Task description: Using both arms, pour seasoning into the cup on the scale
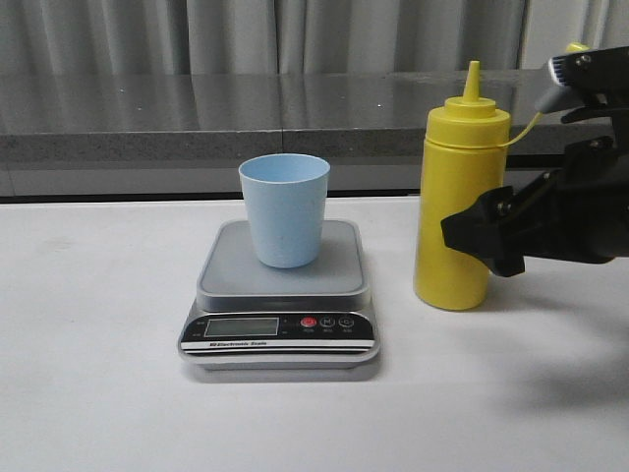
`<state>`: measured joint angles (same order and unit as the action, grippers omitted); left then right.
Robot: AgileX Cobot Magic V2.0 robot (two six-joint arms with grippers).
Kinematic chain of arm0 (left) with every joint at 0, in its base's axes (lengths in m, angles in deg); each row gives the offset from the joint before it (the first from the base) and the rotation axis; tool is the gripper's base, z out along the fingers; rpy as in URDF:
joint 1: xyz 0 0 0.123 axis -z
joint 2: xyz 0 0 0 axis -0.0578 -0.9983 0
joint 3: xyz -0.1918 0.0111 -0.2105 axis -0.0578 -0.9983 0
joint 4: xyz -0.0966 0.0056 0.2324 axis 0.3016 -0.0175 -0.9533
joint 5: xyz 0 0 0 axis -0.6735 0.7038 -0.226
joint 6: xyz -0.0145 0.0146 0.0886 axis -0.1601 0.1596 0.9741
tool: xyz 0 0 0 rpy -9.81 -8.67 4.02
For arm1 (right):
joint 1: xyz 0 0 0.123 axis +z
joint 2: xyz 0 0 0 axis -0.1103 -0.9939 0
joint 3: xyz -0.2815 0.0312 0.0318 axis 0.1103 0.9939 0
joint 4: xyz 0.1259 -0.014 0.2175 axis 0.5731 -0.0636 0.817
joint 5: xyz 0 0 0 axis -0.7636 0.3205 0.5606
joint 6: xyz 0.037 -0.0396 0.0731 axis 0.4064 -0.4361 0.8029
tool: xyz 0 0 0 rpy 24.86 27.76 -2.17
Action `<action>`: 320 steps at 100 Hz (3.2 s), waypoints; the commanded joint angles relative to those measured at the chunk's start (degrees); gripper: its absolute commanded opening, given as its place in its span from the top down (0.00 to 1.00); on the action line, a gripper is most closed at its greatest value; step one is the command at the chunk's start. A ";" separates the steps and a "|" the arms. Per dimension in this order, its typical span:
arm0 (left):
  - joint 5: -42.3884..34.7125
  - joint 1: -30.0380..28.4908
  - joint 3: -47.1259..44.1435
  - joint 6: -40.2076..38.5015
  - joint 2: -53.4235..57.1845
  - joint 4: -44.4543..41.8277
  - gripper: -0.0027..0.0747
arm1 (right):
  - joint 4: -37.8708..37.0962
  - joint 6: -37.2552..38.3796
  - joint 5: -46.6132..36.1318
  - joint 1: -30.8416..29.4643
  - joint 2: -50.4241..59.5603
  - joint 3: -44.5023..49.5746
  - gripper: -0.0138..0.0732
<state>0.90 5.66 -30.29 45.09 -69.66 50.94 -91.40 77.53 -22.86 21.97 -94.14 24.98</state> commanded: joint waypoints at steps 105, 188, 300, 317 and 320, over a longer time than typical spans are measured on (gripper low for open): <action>-4.42 -0.21 1.79 -0.15 -0.45 0.05 0.99 | 6.24 -0.41 33.26 -0.43 42.96 0.09 0.10; -4.42 -0.21 1.79 -0.15 -0.45 0.05 0.99 | 6.14 -0.41 56.85 -0.43 73.03 0.68 0.10; -4.42 -0.21 1.79 -0.15 -0.45 0.05 0.99 | 6.20 -0.41 55.58 -0.43 81.54 4.50 0.92; -4.42 -0.21 1.79 -0.15 -0.45 0.05 0.99 | 6.20 -0.41 55.58 -0.43 81.54 4.50 0.92; -4.42 -0.21 1.79 -0.15 -0.45 0.05 0.99 | 6.20 -0.41 55.58 -0.43 81.54 4.50 0.92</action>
<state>0.90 5.66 -30.29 45.09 -69.66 50.94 -85.41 77.53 37.22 21.97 -12.19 31.13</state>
